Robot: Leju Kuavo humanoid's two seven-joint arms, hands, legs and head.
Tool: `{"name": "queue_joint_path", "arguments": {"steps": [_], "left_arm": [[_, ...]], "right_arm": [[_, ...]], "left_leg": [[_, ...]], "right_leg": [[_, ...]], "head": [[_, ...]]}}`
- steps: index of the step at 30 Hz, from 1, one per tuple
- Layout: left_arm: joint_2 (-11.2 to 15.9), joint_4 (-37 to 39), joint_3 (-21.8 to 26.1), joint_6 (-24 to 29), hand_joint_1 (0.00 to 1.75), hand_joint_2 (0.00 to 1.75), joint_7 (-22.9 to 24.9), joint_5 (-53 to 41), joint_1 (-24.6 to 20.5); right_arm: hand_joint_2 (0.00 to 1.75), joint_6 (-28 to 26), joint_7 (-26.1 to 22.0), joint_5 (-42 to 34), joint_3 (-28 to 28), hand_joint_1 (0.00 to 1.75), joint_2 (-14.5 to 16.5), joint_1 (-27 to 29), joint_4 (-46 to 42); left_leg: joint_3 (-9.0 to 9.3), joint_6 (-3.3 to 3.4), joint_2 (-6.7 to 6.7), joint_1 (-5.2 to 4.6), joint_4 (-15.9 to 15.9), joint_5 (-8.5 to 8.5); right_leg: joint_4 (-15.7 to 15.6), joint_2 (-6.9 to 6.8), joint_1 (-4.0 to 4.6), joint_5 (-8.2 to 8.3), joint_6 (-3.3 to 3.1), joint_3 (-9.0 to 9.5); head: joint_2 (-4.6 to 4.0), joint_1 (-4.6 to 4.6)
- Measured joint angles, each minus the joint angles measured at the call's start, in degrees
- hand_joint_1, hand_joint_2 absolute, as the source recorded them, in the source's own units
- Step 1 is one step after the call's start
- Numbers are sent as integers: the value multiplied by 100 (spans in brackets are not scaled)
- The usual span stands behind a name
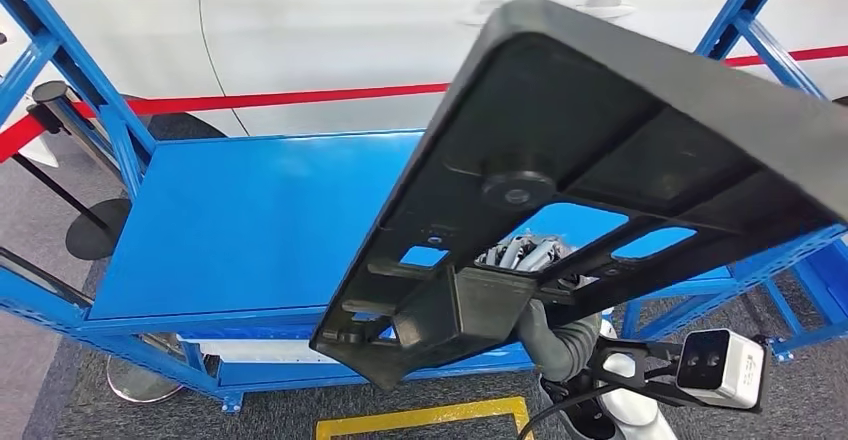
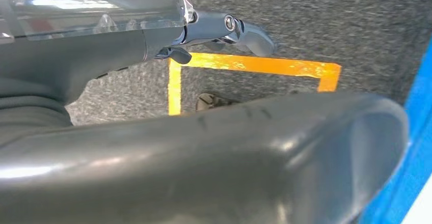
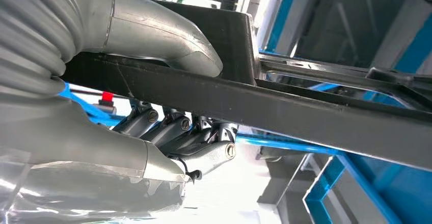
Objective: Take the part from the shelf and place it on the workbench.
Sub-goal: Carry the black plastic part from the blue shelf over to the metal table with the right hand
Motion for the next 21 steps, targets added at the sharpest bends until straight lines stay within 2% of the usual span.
{"name": "queue_joint_path", "arguments": {"steps": [2, 4, 5, 6, 8, 9, 10, 11, 12, 13, 14, 15, 16, 17, 19, 20, 21], "left_arm": [[-2, -1, 1, 13, 0, 0, 16, -9, 8], [1, -2, 4, 29, 0, 0, 20, -22, 22], [2, -2, 5, 38, 0, 0, 22, -37, 30], [3, -2, 7, 43, 0, 0, 23, -57, 39], [1, -2, 5, 45, 0, 0, 27, -102, 51], [-1, -2, 5, 47, 0, 0, 28, -122, 56], [-1, -2, 4, 50, 0, 0, 28, -136, 57], [1, -3, 4, 53, 0, 0, 28, -150, 58], [4, -3, 4, 57, 0, 0, 30, -159, 57], [7, -4, 4, 61, 0, 0, 33, -168, 49], [10, -6, 4, 64, 0, 0, 39, -179, 33], [13, -9, 3, 66, 0, 0, 46, -189, 13], [15, -11, 2, 66, 0, 0, 52, -198, -7], [16, -13, 1, 64, 0, 0, 57, -205, -18], [8, -14, 0, 60, 0, 0, 61, -213, -16], [0, -14, 0, 60, 0, 0, 63, -217, -11], [-9, -13, -1, 60, 0, 0, 64, -222, -9]], "right_arm": [[175, 75, -50, -39, 1, 166, -25, 80, 18], [175, 179, -100, -73, 1, 166, -54, 152, 49], [175, 242, -140, -85, 0, 166, -67, 195, 64], [175, 298, -184, -87, -7, 166, -79, 244, 78], [175, 388, -270, -47, -46, 166, -94, 371, 90], [175, 415, -289, -17, -74, 166, -97, 439, 90], [175, 431, -294, 19, -100, 166, -97, 500, 90], [175, 430, -283, 70, -121, 166, -97, 548, 86], [175, 416, -260, 146, -141, 166, -96, 588, 77], [175, 404, -229, 237, -165, 166, -96, 623, 57], [175, 396, -198, 331, -192, 166, -94, 660, 28], [175, 401, -175, 412, -231, 166, -92, 700, -6], [175, 417, -163, 472, -272, 166, -91, 733, -40], [175, 439, -160, 525, -314, 166, -88, 760, -73], [175, 480, -162, 601, -392, 166, -87, 791, -128], [175, 498, -163, 625, -430, 166, -86, 807, -154], [175, 511, -166, 643, -467, 166, -86, 827, -179]], "left_leg": [[1, -79, -2, 5, -33, 81], [-48, -150, -2, 14, -8, 74], [-103, -174, -1, 16, 96, -70], [-179, -189, 2, 18, 315, -316], [-344, -206, 6, 19, 1031, -917], [-388, -214, 7, 19, 1384, -1089], [-363, -216, 7, 19, 1607, -1130], [-251, -211, 10, 18, 1638, -1054], [-19, -198, 29, 15, 1434, -911], [292, -175, 92, 8, 1065, -810], [620, -146, 195, -17, 618, -798], [860, -109, 279, -43, 255, -823], [991, -72, 331, -69, 25, -879], [1020, -31, 328, -94, -74, -900], [948, 44, 240, -86, -97, -802], [897, 82, 206, -73, -114, -734], [832, 113, 175, -58, -131, -656]], "right_leg": [[-93, 9, 45, 67, -58, 21], [-131, -3, 27, 167, -152, -53], [-149, -15, 16, 234, -207, -108], [-166, -27, 7, 304, -253, -174], [-155, -47, 35, 417, -305, -324], [-143, -54, 51, 472, -311, -404], [-126, -59, 66, 524, -313, -487], [-104, -76, 77, 570, -312, -569], [-75, -93, 86, 610, -307, -647], [-38, -115, 93, 641, -298, -711], [2, -146, 105, 666, -283, -761], [31, -181, 112, 692, -256, -788], [51, -226, 113, 716, -224, -798], [54, -277, 111, 746, -189, -800], [63, -330, 98, 768, -115, -812], [125, -293, 91, 666, -77, -842], [288, -226, 79, 453, -42, -899]], "head": [[0, 5], [0, 8], [0, 1], [0, -8], [0, -21], [0, -21], [0, -20], [0, -21], [0, -22], [0, -22], [0, -23], [0, -17], [0, -17], [0, -16], [0, -21], [0, -20], [0, -20]]}}
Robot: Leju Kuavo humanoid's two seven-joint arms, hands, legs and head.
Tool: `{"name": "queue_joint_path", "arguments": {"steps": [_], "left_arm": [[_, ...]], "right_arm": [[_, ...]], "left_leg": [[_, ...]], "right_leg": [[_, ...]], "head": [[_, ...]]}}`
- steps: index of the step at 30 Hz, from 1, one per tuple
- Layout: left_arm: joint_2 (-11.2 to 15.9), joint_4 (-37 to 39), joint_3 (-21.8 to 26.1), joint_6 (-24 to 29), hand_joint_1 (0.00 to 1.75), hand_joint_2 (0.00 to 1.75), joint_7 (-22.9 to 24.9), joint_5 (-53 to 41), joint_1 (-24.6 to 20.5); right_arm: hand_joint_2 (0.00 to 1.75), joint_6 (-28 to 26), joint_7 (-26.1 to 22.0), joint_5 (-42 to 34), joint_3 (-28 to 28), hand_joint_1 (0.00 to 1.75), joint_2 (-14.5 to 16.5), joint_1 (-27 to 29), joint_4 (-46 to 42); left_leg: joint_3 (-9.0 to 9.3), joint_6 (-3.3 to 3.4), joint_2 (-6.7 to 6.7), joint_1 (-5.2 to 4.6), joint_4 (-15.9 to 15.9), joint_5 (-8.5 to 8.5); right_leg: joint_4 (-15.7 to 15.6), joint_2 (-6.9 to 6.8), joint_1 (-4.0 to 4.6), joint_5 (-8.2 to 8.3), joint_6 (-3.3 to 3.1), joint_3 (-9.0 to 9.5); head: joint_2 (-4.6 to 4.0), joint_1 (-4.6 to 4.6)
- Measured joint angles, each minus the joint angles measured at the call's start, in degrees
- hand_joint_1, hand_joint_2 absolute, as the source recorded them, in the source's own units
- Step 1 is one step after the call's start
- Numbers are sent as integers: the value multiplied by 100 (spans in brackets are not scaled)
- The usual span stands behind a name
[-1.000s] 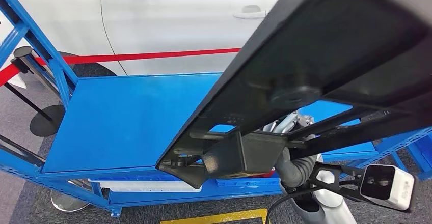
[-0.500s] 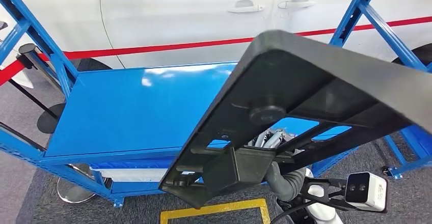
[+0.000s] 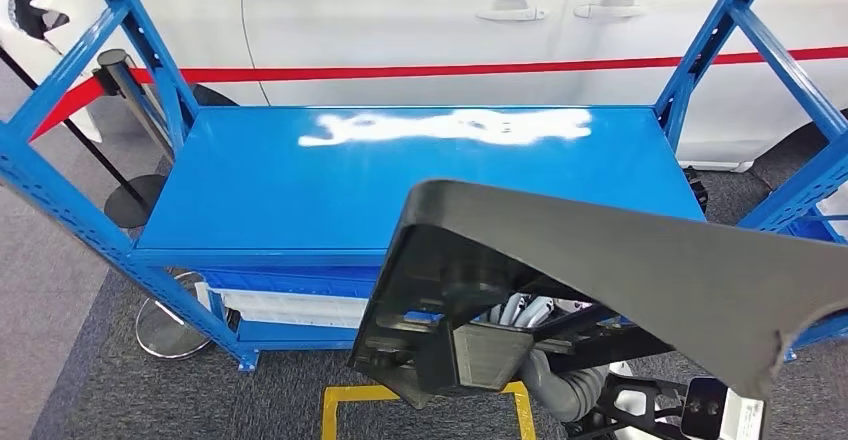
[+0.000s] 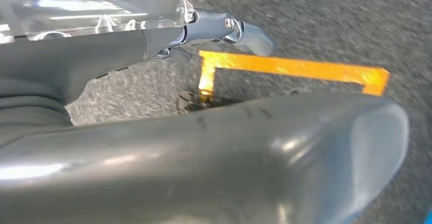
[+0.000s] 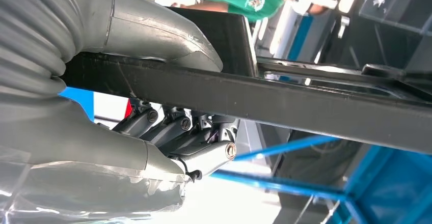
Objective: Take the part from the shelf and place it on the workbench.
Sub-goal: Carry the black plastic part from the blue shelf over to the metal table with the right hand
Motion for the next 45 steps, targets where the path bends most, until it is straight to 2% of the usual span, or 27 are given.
{"name": "queue_joint_path", "arguments": {"steps": [2, 3, 4, 5, 7, 9, 10, 13, 14, 16, 18, 19, 21, 23, 25, 27, 29, 30, 33, 34, 35, 36, 38, 40, 41, 43, 45], "left_arm": [[-9, 0, -1, -2, 0, 0, 2, -21, -2], [-10, 0, -2, -4, 0, 0, 2, -32, -2], [-12, 0, -4, -8, 0, 0, 2, -43, -1], [-15, 0, -7, -11, 0, 0, 1, -51, 3], [-24, 0, -21, -18, 0, 0, 1, -76, 10], [-32, 0, -38, -21, 0, 0, -2, -109, 12], [-33, 0, -43, -24, 0, 0, -6, -123, 12], [-28, -1, -49, -34, 0, 0, -22, -149, 25], [-24, -1, -51, -36, 0, 0, -27, -151, 31], [-16, -1, -60, -37, 0, 0, -33, -152, 38], [-16, 0, -73, -40, 0, 0, -36, -153, 37], [-16, 0, -78, -43, 0, 0, -36, -155, 33], [-16, -1, -84, -50, 0, 0, -36, -159, 27], [-10, -2, -94, -50, 0, 0, -37, -169, 15], [3, -3, -115, -51, 0, 0, -46, -189, -8], [12, -4, -135, -60, 0, 0, -62, -218, -26], [10, -3, -144, -73, 0, 0, -72, -243, -19], [10, -3, -149, -79, 0, 0, -73, -251, -15], [14, -2, -174, -95, 0, 0, -79, -276, -18], [16, -2, -181, -100, 0, 0, -82, -282, -20], [17, -2, -184, -107, 0, 0, -86, -285, -23], [17, -2, -188, -115, 0, 0, -87, -289, -24], [17, -2, -202, -134, 0, 0, -90, -299, -28], [15, -2, -221, -143, 0, 0, -85, -316, -37], [15, -2, -228, -137, 0, 0, -65, -323, -41], [16, -2, -231, -103, 0, 0, 5, -331, -38], [22, -2, -231, -59, 0, 0, 76, -338, -26]], "right_arm": [[175, 9, -10, 53, -74, 166, -1, 47, -38], [175, 6, -15, 85, -107, 166, -2, 72, -49], [175, 1, -20, 111, -137, 166, -2, 98, -55], [175, -6, -23, 127, -166, 166, -2, 121, -65], [175, -18, -30, 134, -212, 166, -2, 157, -104], [175, -45, -55, 133, -249, 166, -2, 204, -171], [175, -60, -76, 132, -270, 166, -2, 243, -209], [175, -80, -125, 126, -329, 166, -2, 337, -293], [175, -79, -127, 125, -338, 166, -2, 354, -309], [175, -76, -127, 124, -346, 166, -1, 393, -335], [175, -75, -127, 125, -354, 166, 0, 431, -349], [175, -75, -126, 125, -357, 166, 0, 445, -351], [175, -78, -128, 125, -368, 166, 0, 464, -353], [175, -83, -132, 127, -389, 166, 0, 493, -377], [175, -80, -135, 134, -436, 166, -1, 536, -437], [175, -61, -138, 143, -497, 166, -1, 570, -498], [175, -39, -141, 147, -548, 166, -2, 597, -536], [175, -32, -143, 150, -571, 166, -2, 613, -549], [175, -60, -146, 168, -644, 166, -2, 655, -574], [175, -87, -146, 177, -656, 166, -2, 661, -577], [175, -118, -146, 185, -660, 166, -2, 663, -578], [175, -151, -146, 191, -661, 166, -2, 664, -581], [175, -200, -146, 200, -665, 166, -2, 665, -614], [175, -231, -148, 235, -679, 166, -2, 664, -691], [175, -250, -149, 264, -694, 166, -2, 665, -730], [175, -290, -151, 324, -731, 166, -3, 674, -784], [175, -309, -150, 371, -756, 166, -4, 674, -824]], "left_leg": [[-174, 35, -73, 10, -1, 153], [-272, 36, -110, 9, 8, 230], [-375, 30, -140, 8, 20, 301], [-478, 23, -164, 9, 37, 367], [-661, -4, -200, 11, 82, 480], [-772, -58, -232, 3, 111, 578], [-790, -89, -243, 1, 108, 627], [-823, -192, -257, 6, 67, 759], [-873, -217, -251, 9, 122, 668], [-1025, -252, -221, 28, 530, 150], [-1170, -293, -192, 41, 1282, -425], [-1183, -309, -184, 44, 1599, -523], [-982, -318, -175, 45, 1779, -333], [-370, -272, -166, 41, 1153, -118], [269, -210, -157, 14, 277, -266], [452, -156, -155, -23, -74, -373], [353, -92, -138, -15, -76, -241], [283, -59, -124, -3, -90, -160], [-15, 1, -87, 18, -97, 93], [-127, -1, -83, 18, -89, 177], [-241, -11, -83, 19, -74, 258], [-360, -26, -83, 21, -50, 334], [-568, -68, -84, 28, 9, 456], [-708, -124, -93, 18, 65, 547], [-743, -159, -96, 15, 76, 594], [-770, -238, -100, 21, 61, 681], [-835, -301, -105, 43, 172, 565]], "right_leg": [[603, 135, -30, -589, 50, -164], [946, 159, -41, -792, 65, -228], [1176, 167, -45, -844, 74, -231], [1237, 169, -47, -768, 77, -152], [777, 182, -51, -455, 59, 291], [-16, 225, -35, -405, 7, 832], [-281, 244, -21, -435, -23, 988], [-449, 236, -1, -354, -135, 968], [-461, 219, -10, -283, -189, 901], [-483, 186, -30, -121, -273, 735], [-469, 165, -15, 30, -301, 539], [-454, 152, -8, 103, -299, 435], [-406, 130, 4, 238, -280, 214], [-338, 119, 13, 357, -247, 25], [-282, 98, 24, 457, -195, -74], [-291, 75, 14, 569, -128, -90], [-310, 89, 0, 616, -57, -130], [-232, 112, -6, 483, -22, -191], [651, 163, -48, -410, 66, -481], [1014, 164, -64, -572, 85, -530], [1259, 165, -75, -568, 97, -512], [1344, 165, -84, -436, 104, -406], [900, 176, -93, -170, 90, 123], [34, 202, -72, -311, 36, 796], [-280, 213, -54, -430, -5, 1000], [-470, 212, -29, -478, -103, 1060], [-480, 192, -33, -378, -206, 999]], "head": [[0, 3], [0, 3], [0, 3], [0, 3], [0, 4], [0, -3], [0, 1], [-1, 22], [-1, 21], [0, 11], [0, 4], [0, 6], [0, 5], [0, 3], [0, 10], [1, 5], [1, -4], [1, -1], [0, 8], [0, 8], [0, 8], [0, 7], [0, 7], [0, 4], [0, 5], [0, 5], [0, 5]]}}
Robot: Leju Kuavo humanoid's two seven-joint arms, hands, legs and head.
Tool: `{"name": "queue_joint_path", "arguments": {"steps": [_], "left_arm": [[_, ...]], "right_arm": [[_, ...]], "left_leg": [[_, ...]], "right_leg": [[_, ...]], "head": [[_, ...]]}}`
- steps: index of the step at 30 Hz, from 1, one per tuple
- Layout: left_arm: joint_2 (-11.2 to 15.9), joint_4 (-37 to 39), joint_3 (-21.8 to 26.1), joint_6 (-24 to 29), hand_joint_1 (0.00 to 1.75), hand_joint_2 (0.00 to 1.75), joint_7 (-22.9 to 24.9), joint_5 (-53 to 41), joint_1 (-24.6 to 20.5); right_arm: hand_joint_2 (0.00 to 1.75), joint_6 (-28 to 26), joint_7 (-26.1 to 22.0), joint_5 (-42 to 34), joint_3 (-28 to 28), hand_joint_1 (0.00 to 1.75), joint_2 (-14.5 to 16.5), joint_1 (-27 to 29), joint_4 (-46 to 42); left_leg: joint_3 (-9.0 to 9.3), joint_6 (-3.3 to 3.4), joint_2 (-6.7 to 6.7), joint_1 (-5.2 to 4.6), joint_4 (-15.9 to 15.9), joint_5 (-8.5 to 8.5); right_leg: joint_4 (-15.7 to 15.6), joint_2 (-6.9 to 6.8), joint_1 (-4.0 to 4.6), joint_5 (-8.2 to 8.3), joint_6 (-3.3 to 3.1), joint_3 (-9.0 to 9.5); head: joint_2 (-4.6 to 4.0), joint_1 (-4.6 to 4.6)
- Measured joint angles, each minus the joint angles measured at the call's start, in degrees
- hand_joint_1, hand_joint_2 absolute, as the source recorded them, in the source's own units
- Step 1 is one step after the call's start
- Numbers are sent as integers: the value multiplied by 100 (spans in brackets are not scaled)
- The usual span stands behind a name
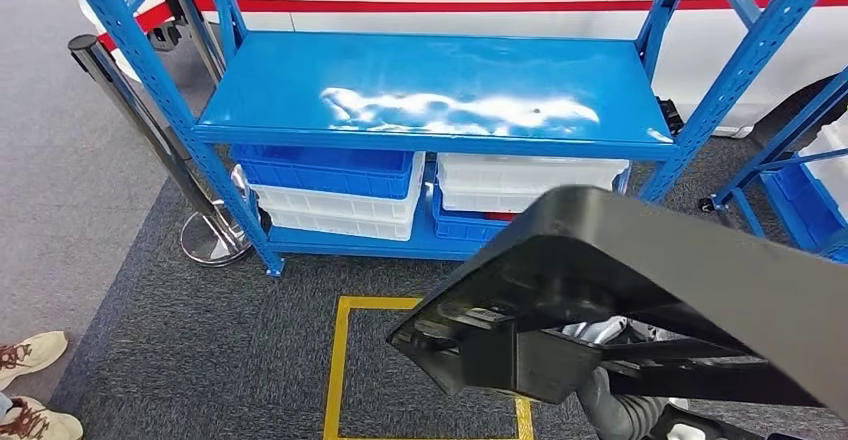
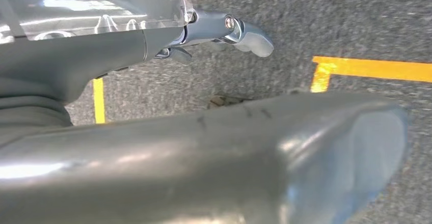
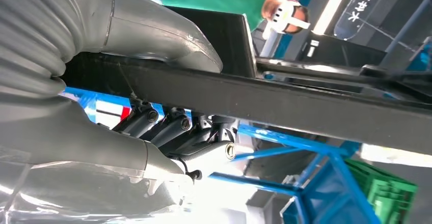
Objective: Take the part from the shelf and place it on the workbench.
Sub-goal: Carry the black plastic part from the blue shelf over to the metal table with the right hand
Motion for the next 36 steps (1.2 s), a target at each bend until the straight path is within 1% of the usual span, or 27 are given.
{"name": "queue_joint_path", "arguments": {"steps": [1, 3, 4, 5, 6, 7, 9, 10, 11, 14, 16, 17, 19, 20, 21, 22, 23, 24, 25, 26, 27, 28, 30, 31, 33, 35, 36], "left_arm": [[3, 0, 0, 14, 0, 0, 27, -6, 5], [5, 0, 0, 28, 0, 0, 65, -15, 7], [5, 0, 0, 31, 0, 0, 74, -18, 8], [5, 0, 0, 35, 0, 0, 79, -19, 8], [7, 0, 0, 39, 0, 0, 82, -20, 9], [9, 0, 0, 46, 0, 0, 89, -19, 9], [26, -1, 0, 58, 0, 0, 107, -14, 6], [34, -1, 0, 63, 0, 0, 116, -9, 5], [41, -2, 0, 66, 0, 0, 122, -7, 6], [43, -2, 0, 69, 0, 0, 140, 1, 15], [32, -1, 0, 73, 0, 0, 150, 3, 20], [26, -1, 0, 76, 0, 0, 157, 4, 20], [21, 0, 2, 102, 0, 0, 199, 20, 20], [21, 0, 4, 131, 0, 0, 235, 33, 25], [21, 0, 8, 169, 0, 0, 273, 48, 31], [20, 0, 13, 208, 0, 0, 307, 66, 36], [19, 0, 20, 250, 0, 0, 337, 82, 39], [19, 0, 30, 287, 0, 0, 363, 98, 41], [20, -1, 46, 322, 0, 0, 383, 122, 43], [22, -1, 65, 362, 0, 0, 397, 142, 46], [28, -2, 87, 409, 0, 0, 403, 161, 48], [34, -5, 105, 462, 0, 0, 404, 176, 50], [49, -13, 135, 590, 0, 0, 405, 194, 49], [56, -17, 150, 656, 0, 0, 403, 202, 49], [68, -20, 185, 797, 0, 0, 392, 212, 51], [81, -24, 208, 910, 0, 0, 383, 202, 64], [90, -27, 212, 962, 0, 0, 383, 191, 73]], "right_arm": [[175, 1, 0, 11, -7, 166, 0, -3, -25], [175, 5, 0, 22, -15, 166, 0, -5, -68], [175, 6, 0, 22, -19, 166, 0, -4, -79], [175, 7, 0, 22, -22, 166, -1, -3, -84], [175, 9, 0, 22, -25, 166, -1, -1, -87], [175, 15, 0, 23, -29, 166, -2, 0, -96], [175, 41, 0, 22, -42, 166, -3, -1, -126], [175, 63, 1, 20, -49, 166, -4, -3, -141], [175, 88, 1, 15, -55, 166, -5, -4, -151], [175, 174, 1, -1, -81, 166, -9, -10, -164], [175, 241, 0, -15, -118, 166, -28, -17, -170], [175, 283, 0, -34, -139, 166, -45, -21, -172], [175, 378, 0, -90, -175, 166, -77, -19, -167], [175, 422, 0, -111, -188, 166, -87, -15, -163], [175, 456, 0, -121, -202, 166, -95, -11, -160], [175, 482, 0, -120, -219, 166, -101, -11, -160], [175, 502, 0, -116, -239, 166, -106, -13, -160], [175, 518, 0, -113, -263, 166, -111, -18, -161], [175, 534, 0, -111, -287, 166, -116, -29, -161], [175, 555, 0, -110, -308, 166, -119, -41, -162], [175, 581, 0, -110, -327, 166, -121, -53, -162], [175, 609, 0, -108, -344, 166, -123, -61, -162], [175, 672, 0, -95, -382, 166, -126, -68, -163], [175, 695, 0, -84, -396, 166, -128, -76, -163], [175, 725, 0, -62, -407, 166, -127, -102, -163], [175, 727, 0, -48, -407, 166, -125, -119, -163], [175, 718, 0, -42, -406, 166, -125, -120, -163]], "left_leg": [[-80, -21, -3, 9, 210, -202], [-318, -56, -4, 17, 933, -731], [-415, -69, -3, 18, 1297, -895], [-438, -74, -3, 18, 1513, -943], [-357, -67, -3, 16, 1519, -891], [-139, -43, -3, 11, 1270, -764], [447, 51, -2, -19, 436, -568], [665, 94, 2, -38, 103, -522], [768, 123, 5, -55, -65, -520], [766, 173, 7, -74, -167, -499], [766, 226, 17, -38, -246, -440], [762, 253, 27, -15, -282, -409], [729, 280, 51, -5, -297, -375], [710, 280, 68, -4, -290, -370], [696, 276, 88, -2, -279, -368], [688, 269, 114, 1, -263, -372], [686, 256, 141, 7, -245, -380], [686, 235, 168, 12, -222, -395], [685, 206, 193, 5, -197, -414], [676, 173, 216, -6, -172, -430], [668, 140, 246, -20, -151, -443], [661, 110, 280, -34, -142, -449], [654, 44, 336, -25, -124, -471], [630, 12, 301, -13, -62, -533], [434, -31, 142, 10, 395, -842], [84, -41, 35, 10, 1185, -1219], [-44, -38, 19, 10, 1472, -1299]], "right_leg": [[-6, -12, -3, 52, -44, -40], [2, -27, 13, 135, -93, -139], [11, -32, 26, 173, -100, -195], [26, -35, 39, 206, -100, -249], [43, -36, 52, 231, -98, -297], [62, -37, 64, 249, -91, -337], [97, -44, 83, 269, -71, -384], [108, -49, 87, 280, -53, -396], [114, -56, 86, 289, -35, -405], [111, -68, 75, 327, 34, -424], [201, -48, 73, 254, 98, -475], [377, -29, 68, 130, 132, -559], [1066, 4, 24, -246, 196, -892], [1426, 9, -3, -382, 223, -1066], [1659, 8, -31, -424, 249, -1183], [1671, 4, -56, -348, 270, -1195], [1467, -10, -78, -176, 287, -1101], [1087, -62, -96, 52, 297, -920], [704, -159, -90, 212, 297, -739], [413, -231, -77, 316, 273, -612], [240, -284, -59, 358, 244, -549], [206, -287, -38, 339, 207, -558], [193, -185, -37, 369, 122, -594], [182, -142, -41, 386, 79, -602], [162, -64, -47, 420, 2, -615], [167, 26, -28, 435, -34, -641], [174, 82, -17, 439, -40, -649]], "head": [[0, -1], [0, -4], [0, -4], [0, -4], [0, -4], [0, -4], [0, -2], [0, -2], [0, -1], [0, -3], [0, 2], [0, 8], [0, 17], [0, 19], [0, 18], [0, 18], [0, 18], [0, 18], [0, 19], [0, 19], [0, 17], [0, 16], [0, 15], [0, 17], [0, 15], [0, 13], [0, 13]]}}
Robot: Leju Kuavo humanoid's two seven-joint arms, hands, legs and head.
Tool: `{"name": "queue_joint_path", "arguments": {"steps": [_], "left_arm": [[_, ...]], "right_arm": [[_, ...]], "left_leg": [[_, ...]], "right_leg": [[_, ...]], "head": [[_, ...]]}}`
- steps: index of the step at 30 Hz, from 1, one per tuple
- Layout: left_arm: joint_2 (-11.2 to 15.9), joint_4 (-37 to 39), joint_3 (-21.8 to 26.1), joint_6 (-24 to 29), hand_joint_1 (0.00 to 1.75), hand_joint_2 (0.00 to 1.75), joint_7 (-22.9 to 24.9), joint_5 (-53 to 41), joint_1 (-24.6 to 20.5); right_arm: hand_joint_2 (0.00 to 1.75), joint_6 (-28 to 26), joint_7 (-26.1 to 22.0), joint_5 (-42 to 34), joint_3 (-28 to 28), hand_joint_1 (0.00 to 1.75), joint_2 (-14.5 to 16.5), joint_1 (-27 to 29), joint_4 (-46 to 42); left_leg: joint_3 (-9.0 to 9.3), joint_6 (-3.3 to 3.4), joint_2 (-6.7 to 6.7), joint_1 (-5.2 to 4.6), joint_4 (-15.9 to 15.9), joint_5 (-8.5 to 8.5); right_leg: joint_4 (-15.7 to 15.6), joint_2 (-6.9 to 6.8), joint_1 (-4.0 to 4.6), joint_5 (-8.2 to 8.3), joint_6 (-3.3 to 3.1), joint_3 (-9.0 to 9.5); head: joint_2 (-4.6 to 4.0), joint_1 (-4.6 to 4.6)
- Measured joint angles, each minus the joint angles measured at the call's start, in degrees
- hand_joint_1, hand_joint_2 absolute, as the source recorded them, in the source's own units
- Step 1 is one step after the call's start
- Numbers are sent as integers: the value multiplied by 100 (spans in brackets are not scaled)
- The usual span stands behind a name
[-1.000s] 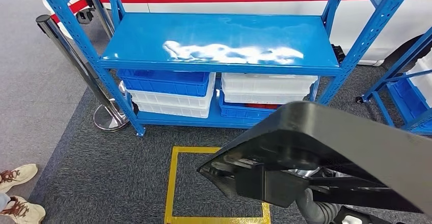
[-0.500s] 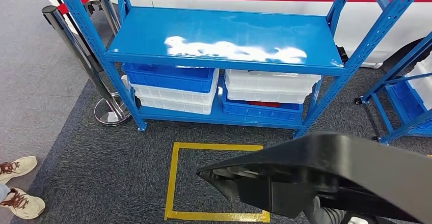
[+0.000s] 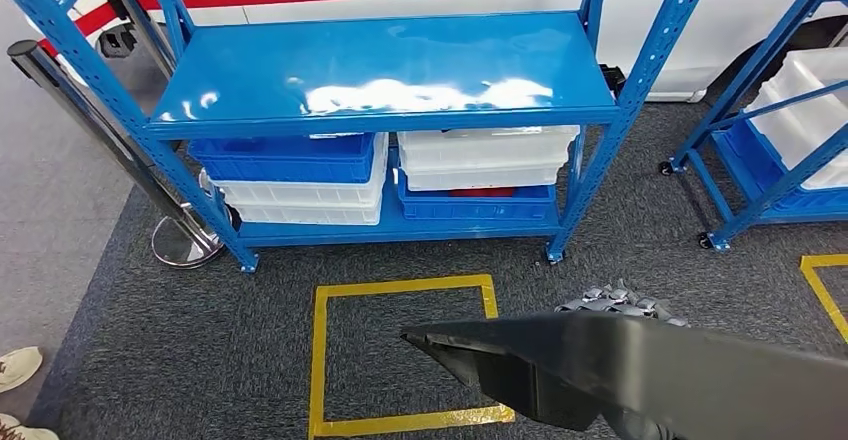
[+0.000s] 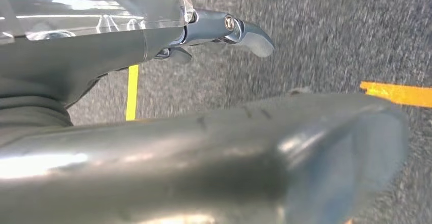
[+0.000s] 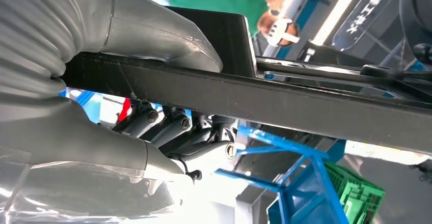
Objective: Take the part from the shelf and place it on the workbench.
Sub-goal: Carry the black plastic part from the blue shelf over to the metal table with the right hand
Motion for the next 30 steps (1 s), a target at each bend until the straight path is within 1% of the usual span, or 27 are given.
{"name": "queue_joint_path", "arguments": {"steps": [1, 2, 3, 4, 5, 6, 7, 9, 10, 11, 12, 13, 14, 15, 16, 17, 18, 19, 20, 21, 22, 24, 25, 27, 28, 29, 30], "left_arm": [[10, -4, 3, 57, 0, 0, 8, -15, 7], [19, -7, 3, 121, 0, 0, 28, -39, 11], [28, -10, 3, 187, 0, 0, 60, -62, 12], [50, -17, 3, 234, 0, 0, 101, -81, 12], [67, -22, 3, 266, 0, 0, 146, -94, 12], [88, -30, 6, 297, 0, 0, 192, -96, 15], [110, -37, 12, 328, 0, 0, 233, -91, 17], [130, -49, 37, 400, 0, 0, 309, -46, 13], [136, -57, 57, 437, 0, 0, 334, -10, 6], [138, -67, 82, 474, 0, 0, 356, 32, 2], [137, -76, 111, 516, 0, 0, 373, 69, 1], [139, -85, 143, 551, 0, 0, 390, 98, 6], [139, -91, 173, 579, 0, 0, 404, 122, 15], [139, -95, 199, 597, 0, 0, 415, 137, 23], [139, -98, 219, 604, 0, 0, 421, 147, 28], [139, -101, 233, 607, 0, 0, 422, 156, 27], [139, -102, 246, 608, 0, 0, 423, 160, 22], [139, -102, 258, 608, 0, 0, 423, 162, 16], [139, -103, 269, 608, 0, 0, 423, 166, 11], [139, -104, 282, 605, 0, 0, 424, 178, 8], [139, -106, 295, 598, 0, 0, 426, 191, 7], [139, -109, 318, 544, 0, 0, 429, 220, 2], [139, -113, 328, 494, 0, 0, 427, 231, 0], [135, -118, 349, 388, 0, 0, 417, 252, 4], [134, -121, 361, 349, 0, 0, 412, 258, 14], [134, -125, 372, 319, 0, 0, 407, 255, 28], [135, -128, 378, 296, 0, 0, 399, 244, 45]], "right_arm": [[175, -15, 0, 4, -1, 166, -1, -1, 0], [175, -37, 0, 4, -2, 166, -2, -1, 0], [175, -58, 0, -5, -5, 166, -5, -2, 0], [175, -78, 0, -21, -11, 166, -10, -3, 0], [175, -90, 1, -39, -19, 166, -21, -7, 0], [175, -93, 1, -62, -30, 166, -35, -10, 0], [175, -89, 1, -84, -44, 166, -50, -11, 0], [175, -74, 0, -122, -81, 166, -89, -8, -1], [175, -68, 0, -135, -107, 166, -113, -5, -1], [175, -62, 0, -146, -133, 166, -135, -10, -1], [175, -56, 0, -153, -159, 166, -154, -15, -1], [175, -48, 0, -156, -181, 166, -166, -16, 1], [175, -39, 0, -158, -197, 166, -173, -16, 3], [175, -29, 1, -158, -209, 166, -181, -11, 8], [175, -19, 1, -158, -217, 166, -189, -7, 13], [175, -11, 2, -158, -224, 166, -197, -6, 16], [175, -6, 2, -158, -230, 166, -202, -6, 19], [175, -2, 2, -159, -236, 166, -206, -8, 20], [175, -1, 2, -160, -242, 166, -208, -11, 20], [175, -1, 0, -163, -250, 166, -209, -14, 19], [175, -2, -1, -166, -260, 166, -209, -15, 19], [175, -8, -2, -174, -296, 166, -209, 3, 16], [175, -13, -1, -175, -321, 166, -209, 26, 12], [175, -13, -3, -168, -369, 166, -205, 80, -3], [175, -7, -5, -156, -389, 166, -198, 125, -10], [175, 2, -7, -138, -404, 166, -185, 175, -16], [175, 14, -6, -117, -416, 166, -162, 235, -21]], "left_leg": [[-35, 12, -8, 0, 85, 35], [39, 33, -20, -1, -63, 176], [210, 63, -61, -1, -413, 389], [406, 100, -167, -2, -823, 567], [570, 126, -266, -1, -1183, 687], [672, 145, -345, -5, -1415, 744], [709, 156, -385, -13, -1512, 740], [722, 185, -292, -9, -1560, 772], [733, 214, -237, 3, -1594, 801], [740, 247, -176, 18, -1630, 831], [743, 272, -114, 34, -1661, 856], [737, 287, -55, 25, -1667, 863], [727, 294, 8, 20, -1665, 865], [719, 294, 75, 16, -1662, 864], [714, 291, 142, 13, -1657, 862], [713, 285, 204, 13, -1651, 858], [718, 274, 260, 13, -1644, 850], [728, 256, 308, 9, -1636, 837], [737, 230, 352, -4, -1622, 822], [744, 200, 393, -17, -1612, 810], [750, 167, 435, -30, -1606, 801], [773, 100, 524, -39, -1617, 793], [780, 65, 505, -29, -1597, 762], [677, 19, 303, -7, -1315, 539], [536, 7, 159, 5, -987, 339], [358, 0, 66, 7, -590, 132], [197, -5, 24, 8, -233, -12]], "right_leg": [[10, 60, 10, 2, -3, -5], [21, 122, 18, 3, -4, -5], [32, 186, 25, 2, -2, -2], [41, 242, 31, 3, 4, -3], [56, 301, 36, 6, 16, -13], [65, 357, 33, 16, 41, -33], [69, 408, 24, 31, 75, -57], [63, 496, 4, 63, 154, -94], [93, 456, 9, 39, 190, -114], [207, 365, 16, -48, 221, -171], [428, 242, 20, -195, 247, -273], [756, 113, 12, -386, 271, -425], [1137, 44, -5, -572, 295, -603], [1442, 10, -25, -681, 319, -741], [1583, -12, -45, -690, 341, -799], [1498, -36, -63, -591, 356, -742], [1194, -82, -76, -411, 363, -569], [768, -191, -79, -241, 357, -337], [398, -293, -63, -115, 330, -140], [145, -364, -42, -48, 294, -11], [31, -398, -18, -37, 254, 36], [21, -288, 2, -23, 180, 16], [-4, -238, -8, -5, 144, 20], [-57, -146, -38, 39, 68, 33], [-66, -101, -41, 54, 41, 26], [-65, -46, -35, 63, 22, 11], [-60, 16, -28, 68, 12, -4]], "head": [[0, 0], [0, 0], [0, 0], [0, 3], [0, 4], [0, 5], [0, 5], [0, 2], [0, 7], [0, 21], [0, 35], [0, 50], [0, 58], [0, 58], [0, 58], [0, 59], [0, 59], [0, 60], [0, 59], [0, 57], [0, 56], [0, 53], [0, 54], [0, 46], [0, 43], [0, 39], [0, 39]]}}
